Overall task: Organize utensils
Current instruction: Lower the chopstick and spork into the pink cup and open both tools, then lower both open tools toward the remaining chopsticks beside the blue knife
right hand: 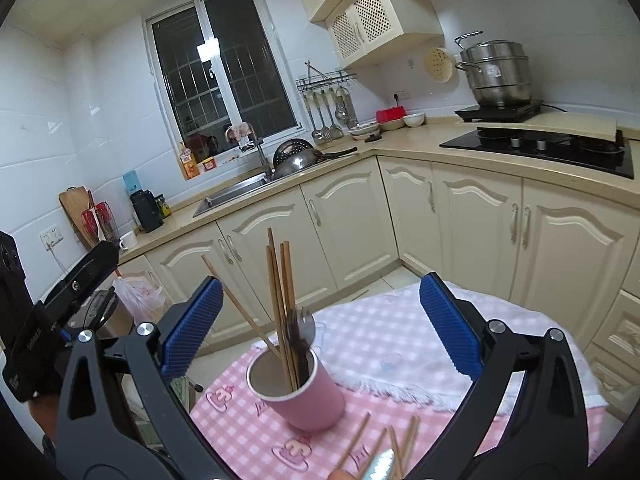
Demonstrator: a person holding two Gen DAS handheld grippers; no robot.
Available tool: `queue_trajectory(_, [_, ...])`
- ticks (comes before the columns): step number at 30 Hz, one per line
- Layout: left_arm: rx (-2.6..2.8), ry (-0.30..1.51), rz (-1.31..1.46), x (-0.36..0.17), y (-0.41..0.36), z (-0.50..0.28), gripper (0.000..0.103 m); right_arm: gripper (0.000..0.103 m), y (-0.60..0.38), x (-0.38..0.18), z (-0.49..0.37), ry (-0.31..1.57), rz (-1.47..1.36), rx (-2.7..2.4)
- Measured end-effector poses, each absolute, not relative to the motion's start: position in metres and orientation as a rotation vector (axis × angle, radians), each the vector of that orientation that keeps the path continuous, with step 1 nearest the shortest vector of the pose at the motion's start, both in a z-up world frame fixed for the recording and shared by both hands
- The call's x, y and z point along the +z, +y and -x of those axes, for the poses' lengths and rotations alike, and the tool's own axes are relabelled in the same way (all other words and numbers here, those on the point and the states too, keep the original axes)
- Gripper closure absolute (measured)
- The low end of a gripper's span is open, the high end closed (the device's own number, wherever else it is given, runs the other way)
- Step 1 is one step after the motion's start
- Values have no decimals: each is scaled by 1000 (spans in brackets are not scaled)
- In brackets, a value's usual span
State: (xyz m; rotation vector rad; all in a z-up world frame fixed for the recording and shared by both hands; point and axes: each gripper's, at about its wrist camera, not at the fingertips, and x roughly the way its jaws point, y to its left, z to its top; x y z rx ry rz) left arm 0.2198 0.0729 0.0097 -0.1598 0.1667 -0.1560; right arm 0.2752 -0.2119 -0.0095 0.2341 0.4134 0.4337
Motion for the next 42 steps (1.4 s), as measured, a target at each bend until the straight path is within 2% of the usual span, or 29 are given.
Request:
queue_trajectory(9, [-169,271,102,14,65,-197,5,6,-242,-2,-239,492,-203,405])
queue_trajectory(21, [-194,405,1,-10,41,-186,4,6,-271,-19,-220,583,-146,337])
queue_trajectory(34, [-241,589,-66,-58,22,-194,4,6,-265,-76,-216,795,29,347])
queue_trajectory(42, [-249,728,-162,-103,-2,-206,4,6,-246,-129,-217,953,139,371])
